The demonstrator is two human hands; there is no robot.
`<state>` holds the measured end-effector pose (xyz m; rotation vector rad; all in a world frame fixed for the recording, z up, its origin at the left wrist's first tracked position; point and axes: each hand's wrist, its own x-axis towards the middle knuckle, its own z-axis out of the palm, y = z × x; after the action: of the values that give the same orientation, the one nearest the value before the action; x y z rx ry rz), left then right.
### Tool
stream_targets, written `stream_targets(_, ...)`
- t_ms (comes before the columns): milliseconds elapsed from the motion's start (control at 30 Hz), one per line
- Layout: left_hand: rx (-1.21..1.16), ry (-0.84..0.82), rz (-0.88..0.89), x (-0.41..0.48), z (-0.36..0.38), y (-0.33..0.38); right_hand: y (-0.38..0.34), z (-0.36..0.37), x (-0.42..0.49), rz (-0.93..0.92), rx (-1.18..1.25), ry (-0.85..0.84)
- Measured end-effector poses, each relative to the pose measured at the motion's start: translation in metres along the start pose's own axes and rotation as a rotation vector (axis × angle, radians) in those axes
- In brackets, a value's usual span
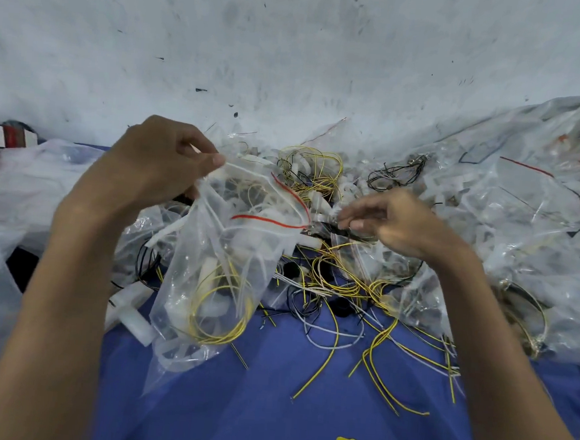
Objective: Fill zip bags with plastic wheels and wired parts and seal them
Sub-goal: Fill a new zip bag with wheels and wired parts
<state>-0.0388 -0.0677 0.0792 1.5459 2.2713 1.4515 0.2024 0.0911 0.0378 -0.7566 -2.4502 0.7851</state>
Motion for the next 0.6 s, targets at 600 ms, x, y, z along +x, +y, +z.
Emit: stream_targets(600, 0.298, -0.404, -0.055, 0.009, 0.029, -0.023, 0.059, 0.067, 0.053, 0.355, -0.806, -0.348)
